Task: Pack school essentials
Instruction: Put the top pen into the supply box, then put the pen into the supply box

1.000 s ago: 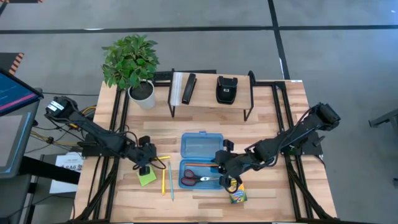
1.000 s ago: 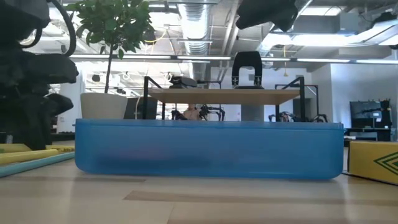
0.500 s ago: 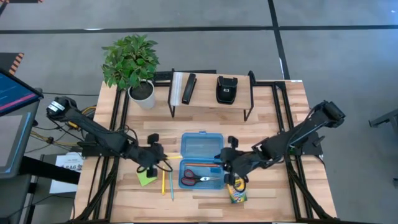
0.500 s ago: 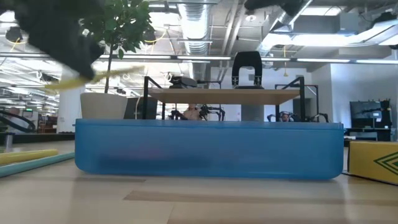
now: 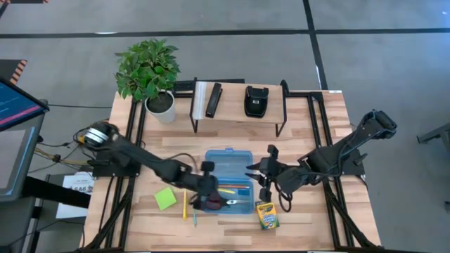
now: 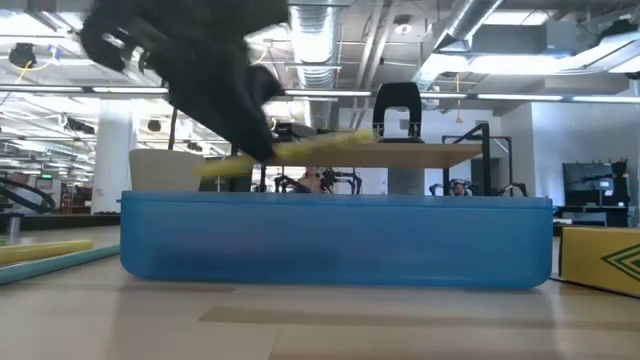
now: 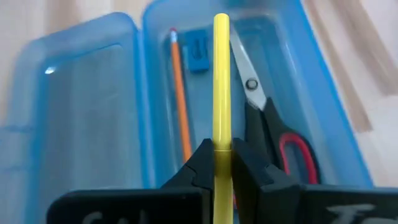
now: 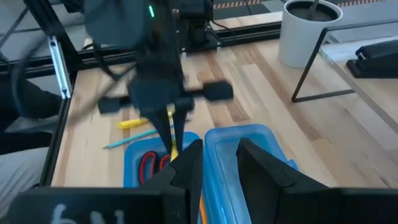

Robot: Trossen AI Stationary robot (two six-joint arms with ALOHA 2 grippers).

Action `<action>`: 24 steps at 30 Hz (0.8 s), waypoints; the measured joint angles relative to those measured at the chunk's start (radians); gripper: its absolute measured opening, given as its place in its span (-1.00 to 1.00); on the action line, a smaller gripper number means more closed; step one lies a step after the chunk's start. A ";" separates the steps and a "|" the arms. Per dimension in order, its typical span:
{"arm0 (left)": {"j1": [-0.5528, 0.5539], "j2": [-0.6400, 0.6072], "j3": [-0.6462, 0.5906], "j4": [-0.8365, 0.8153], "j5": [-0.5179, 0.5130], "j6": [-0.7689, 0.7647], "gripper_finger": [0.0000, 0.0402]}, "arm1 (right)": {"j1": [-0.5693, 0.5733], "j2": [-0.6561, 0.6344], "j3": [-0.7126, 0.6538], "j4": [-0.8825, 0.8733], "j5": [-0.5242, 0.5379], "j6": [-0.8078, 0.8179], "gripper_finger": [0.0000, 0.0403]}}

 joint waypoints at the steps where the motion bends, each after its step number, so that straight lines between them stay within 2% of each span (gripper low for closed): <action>1: 0.010 0.032 0.021 0.001 0.014 0.006 -0.96 | 0.000 0.002 0.000 -0.003 0.000 0.001 -0.41; 5: 0.039 0.122 0.086 -0.002 0.055 0.016 -0.96 | 0.001 0.003 0.000 -0.018 -0.001 0.005 -0.41; 10: 0.064 0.154 0.102 -0.021 0.060 0.014 -0.93 | 0.004 0.003 0.000 -0.020 -0.001 0.005 -0.41; 17: 0.069 0.142 0.103 -0.012 0.059 0.009 -0.55 | 0.004 0.003 0.000 -0.034 -0.001 0.008 -0.41; 21: 0.065 0.124 0.102 -0.069 0.058 0.004 -0.35 | 0.004 0.003 0.000 -0.034 -0.001 0.009 -0.41; 24: 0.053 0.075 0.102 -0.144 0.036 -0.017 -0.29 | 0.004 0.003 0.000 -0.035 -0.001 0.009 -0.41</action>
